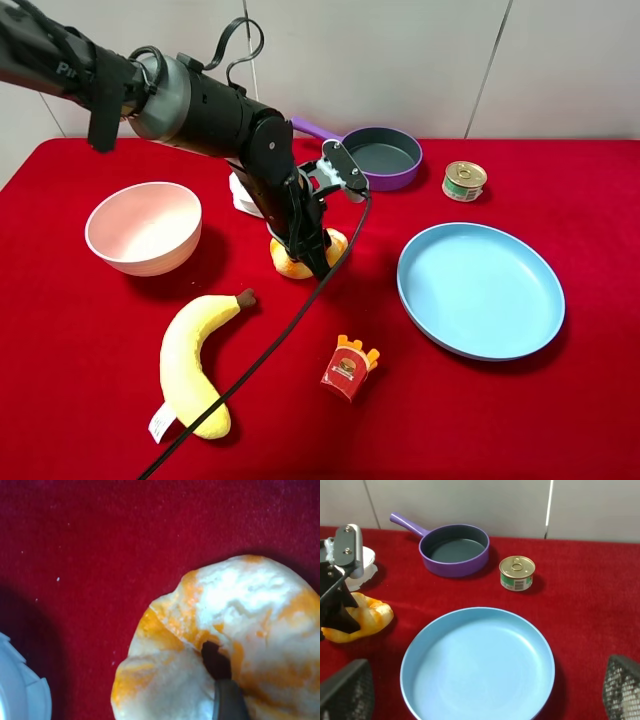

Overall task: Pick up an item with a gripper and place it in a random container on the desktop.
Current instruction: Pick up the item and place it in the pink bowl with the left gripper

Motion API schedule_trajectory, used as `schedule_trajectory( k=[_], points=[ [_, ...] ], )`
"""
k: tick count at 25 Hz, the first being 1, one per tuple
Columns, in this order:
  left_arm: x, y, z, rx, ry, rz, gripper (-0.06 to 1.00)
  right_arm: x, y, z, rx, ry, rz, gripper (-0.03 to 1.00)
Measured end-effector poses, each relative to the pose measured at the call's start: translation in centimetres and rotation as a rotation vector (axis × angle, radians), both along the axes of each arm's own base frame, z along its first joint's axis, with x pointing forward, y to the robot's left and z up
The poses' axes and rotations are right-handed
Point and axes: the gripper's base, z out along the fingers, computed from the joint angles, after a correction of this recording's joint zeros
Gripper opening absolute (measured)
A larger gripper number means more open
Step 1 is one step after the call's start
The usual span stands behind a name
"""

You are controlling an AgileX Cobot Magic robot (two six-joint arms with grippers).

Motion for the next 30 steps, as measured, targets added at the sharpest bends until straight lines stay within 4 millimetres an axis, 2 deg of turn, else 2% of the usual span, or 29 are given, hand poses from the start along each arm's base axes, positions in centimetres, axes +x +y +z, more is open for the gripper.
schedule_trajectory(
  k=[19,30],
  points=[
    [0.4,-0.3,0.2,-0.038,-0.047,0.004,0.36,0.0,0.0,0.0,0.000,0.000,0.000,0.69],
    [1.2,-1.0,1.3,-0.070,-0.078,0.009,0.33,0.0,0.0,0.0,0.000,0.000,0.000,0.69]
  ],
)
